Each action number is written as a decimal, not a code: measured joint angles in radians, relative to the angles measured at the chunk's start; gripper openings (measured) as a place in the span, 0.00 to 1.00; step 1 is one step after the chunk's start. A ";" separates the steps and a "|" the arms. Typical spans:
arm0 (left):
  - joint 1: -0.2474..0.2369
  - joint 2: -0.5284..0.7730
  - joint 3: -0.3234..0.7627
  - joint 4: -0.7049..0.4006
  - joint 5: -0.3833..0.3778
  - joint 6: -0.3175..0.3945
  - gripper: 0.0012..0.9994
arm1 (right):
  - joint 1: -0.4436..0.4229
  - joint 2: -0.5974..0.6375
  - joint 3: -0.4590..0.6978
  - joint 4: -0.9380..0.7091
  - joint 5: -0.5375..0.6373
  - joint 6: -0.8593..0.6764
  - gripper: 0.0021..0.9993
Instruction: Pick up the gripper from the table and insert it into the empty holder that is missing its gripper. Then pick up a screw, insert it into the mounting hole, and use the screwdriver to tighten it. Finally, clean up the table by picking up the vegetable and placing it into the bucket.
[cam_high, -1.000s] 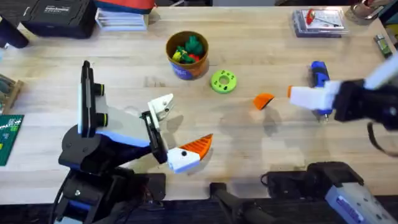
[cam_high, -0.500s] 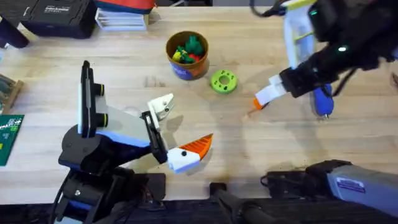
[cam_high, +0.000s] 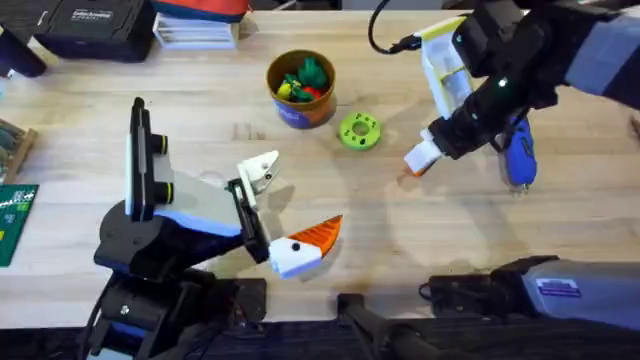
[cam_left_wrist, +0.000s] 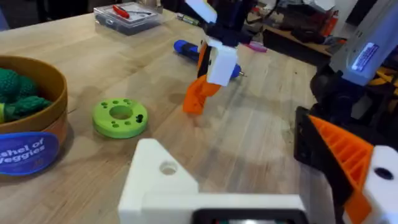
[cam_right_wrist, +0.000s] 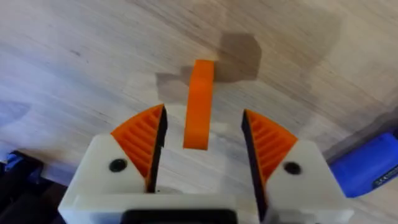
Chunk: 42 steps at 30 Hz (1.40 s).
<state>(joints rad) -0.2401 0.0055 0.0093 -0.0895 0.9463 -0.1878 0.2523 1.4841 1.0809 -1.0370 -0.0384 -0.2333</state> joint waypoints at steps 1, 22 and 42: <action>0.000 0.000 0.000 0.000 0.000 0.000 0.99 | 0.000 0.000 0.000 0.000 0.000 0.000 0.70; 0.000 0.000 0.000 0.000 0.000 0.000 0.99 | 0.000 -0.028 0.014 -0.020 0.000 0.008 0.01; 0.000 0.000 0.000 0.000 0.000 0.000 0.99 | -0.129 -0.681 -0.264 0.401 -0.512 0.293 0.01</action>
<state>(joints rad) -0.2401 0.0051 0.0093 -0.0896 0.9463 -0.1875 0.1230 0.8033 0.8171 -0.6360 -0.5499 0.0596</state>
